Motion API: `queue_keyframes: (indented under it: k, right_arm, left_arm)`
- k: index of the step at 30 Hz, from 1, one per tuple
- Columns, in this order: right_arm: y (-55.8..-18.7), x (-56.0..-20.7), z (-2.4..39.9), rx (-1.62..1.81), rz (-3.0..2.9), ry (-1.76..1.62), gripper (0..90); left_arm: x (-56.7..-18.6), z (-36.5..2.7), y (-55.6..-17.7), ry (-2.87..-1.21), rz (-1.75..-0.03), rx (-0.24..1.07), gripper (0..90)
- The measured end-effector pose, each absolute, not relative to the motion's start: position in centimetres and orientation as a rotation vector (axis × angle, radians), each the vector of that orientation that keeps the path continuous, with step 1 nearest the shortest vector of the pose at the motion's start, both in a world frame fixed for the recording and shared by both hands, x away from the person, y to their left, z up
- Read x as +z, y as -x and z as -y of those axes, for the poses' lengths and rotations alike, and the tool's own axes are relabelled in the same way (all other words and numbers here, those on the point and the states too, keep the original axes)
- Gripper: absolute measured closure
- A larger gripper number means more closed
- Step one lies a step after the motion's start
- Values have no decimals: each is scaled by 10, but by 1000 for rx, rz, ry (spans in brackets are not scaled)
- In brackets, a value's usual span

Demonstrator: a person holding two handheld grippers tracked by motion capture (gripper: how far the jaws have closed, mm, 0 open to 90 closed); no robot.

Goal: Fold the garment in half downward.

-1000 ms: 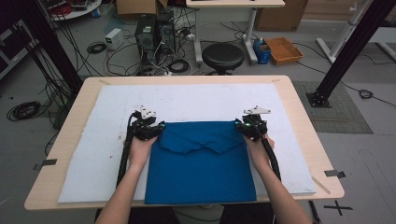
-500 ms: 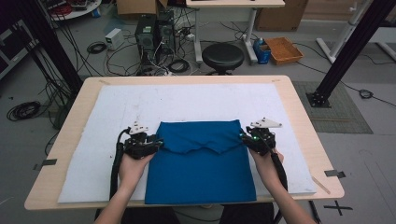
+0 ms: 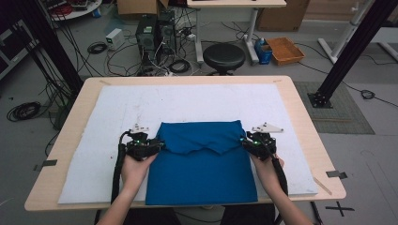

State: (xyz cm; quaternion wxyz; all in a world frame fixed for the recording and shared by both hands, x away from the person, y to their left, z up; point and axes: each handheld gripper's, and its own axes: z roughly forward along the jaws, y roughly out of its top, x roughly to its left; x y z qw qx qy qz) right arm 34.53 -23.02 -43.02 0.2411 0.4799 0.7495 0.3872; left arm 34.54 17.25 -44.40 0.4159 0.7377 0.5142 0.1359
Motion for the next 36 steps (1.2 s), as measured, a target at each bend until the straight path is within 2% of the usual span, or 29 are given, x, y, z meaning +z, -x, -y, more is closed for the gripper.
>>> queue_keyframes:
  k: [4, 9, 13, 25, 27, 29, 31, 33, 36]
  right_arm:
    - [-344, -431, 228, 1049, -2052, -1307, 665]
    - [-342, -433, 227, 1042, -2060, -1297, 686]
    - [-341, -432, 229, 1063, -2060, -1298, 700]
    - [-348, -440, 229, 1058, -2091, -1365, 708]
    - [-351, -442, 228, 1030, -2102, -1370, 718]
    - [-352, -445, 226, 1008, -2123, -1372, 800]
    - [-351, -446, 224, 999, -2132, -1347, 880]
    - [-351, -445, 223, 989, -2141, -1330, 896]
    - [-349, -443, 223, 999, -2140, -1317, 898]
  left_arm:
    - [-445, -166, -346, -1893, -1286, 363, 656]
    - [-443, -162, -343, -1916, -1256, 416, 820]
    - [-441, -162, -342, -1916, -1232, 435, 876]
    - [-440, -163, -341, -1904, -1212, 426, 885]
    - [-441, -164, -343, -1895, -1236, 404, 776]
    - [-443, -163, -344, -1903, -1234, 394, 758]
    - [-443, -161, -343, -1916, -1219, 386, 783]
    - [-443, -161, -344, -1934, -1205, 388, 867]
    - [-442, -163, -344, -1918, -1208, 378, 884]
